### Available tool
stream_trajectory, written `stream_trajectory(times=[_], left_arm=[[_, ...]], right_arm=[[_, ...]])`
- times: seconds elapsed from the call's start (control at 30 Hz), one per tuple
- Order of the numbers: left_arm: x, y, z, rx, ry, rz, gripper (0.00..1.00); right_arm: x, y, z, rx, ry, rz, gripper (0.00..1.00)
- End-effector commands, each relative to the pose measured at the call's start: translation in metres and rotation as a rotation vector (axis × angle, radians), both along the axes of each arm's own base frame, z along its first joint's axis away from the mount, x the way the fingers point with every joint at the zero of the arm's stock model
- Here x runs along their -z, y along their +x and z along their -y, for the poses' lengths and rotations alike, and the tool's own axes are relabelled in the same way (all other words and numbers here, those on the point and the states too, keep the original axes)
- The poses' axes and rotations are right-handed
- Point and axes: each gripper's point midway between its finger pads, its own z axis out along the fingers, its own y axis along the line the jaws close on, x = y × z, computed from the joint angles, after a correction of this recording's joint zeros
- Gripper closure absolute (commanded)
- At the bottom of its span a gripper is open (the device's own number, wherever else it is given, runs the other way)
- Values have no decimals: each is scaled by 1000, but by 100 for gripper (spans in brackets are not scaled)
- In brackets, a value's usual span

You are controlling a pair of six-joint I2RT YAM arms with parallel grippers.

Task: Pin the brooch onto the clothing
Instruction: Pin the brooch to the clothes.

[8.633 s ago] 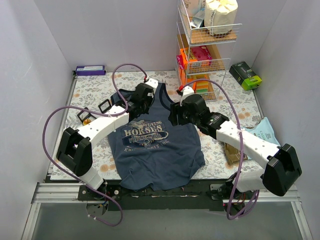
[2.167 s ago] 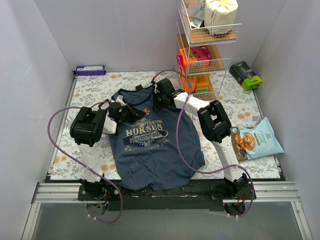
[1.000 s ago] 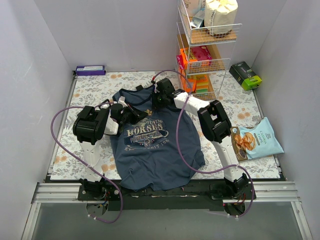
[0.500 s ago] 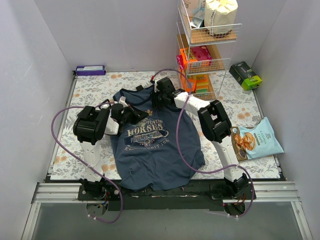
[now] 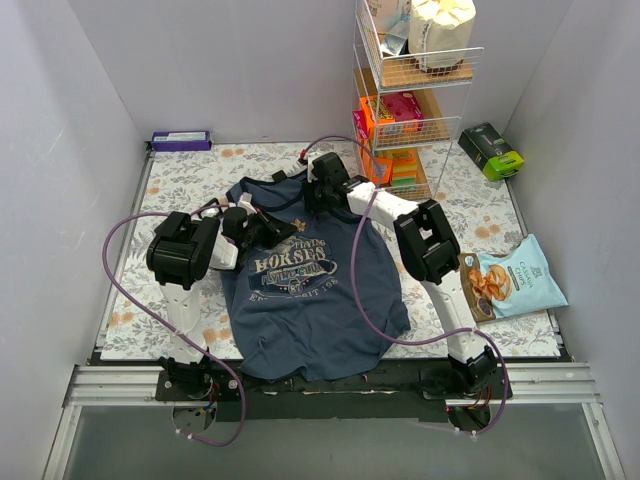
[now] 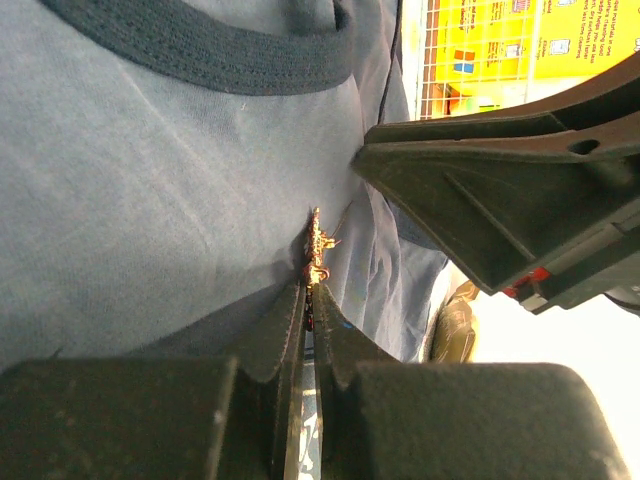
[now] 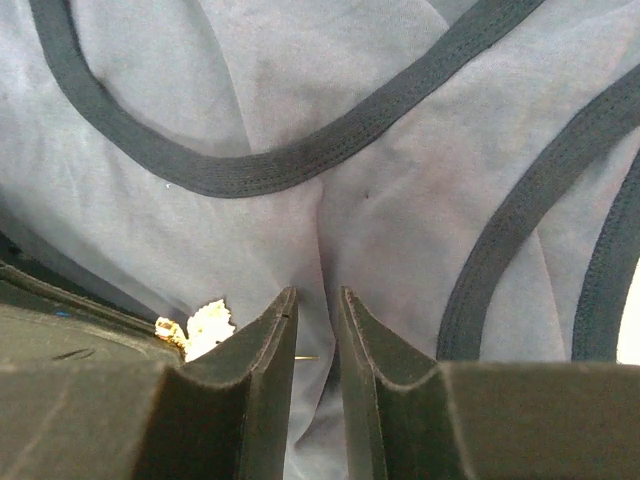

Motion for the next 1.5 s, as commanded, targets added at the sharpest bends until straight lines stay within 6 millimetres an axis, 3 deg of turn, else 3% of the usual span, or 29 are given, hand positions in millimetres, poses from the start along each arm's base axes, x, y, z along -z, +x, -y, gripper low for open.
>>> stream_trajectory(times=[0.0,0.17,0.4,0.83,1.47], left_arm=[[-4,-2,7,32,1,10,100],[-5,0,7,31,2,15,100],[-5,0,8,32,-1,13,100],[-5,1,10,39,-8,15,100],[-12,5,15,48,-23,32,100]], right_arm=[[-3,9,-2,-9,-5,21,70],[4,8,-1,-13,-13,10,71],[5,2,-5,-27,12,-15,99],[-14,-18,-31,-84,144,-65,99],[-14,-26,-48,-97,161,-82,99]])
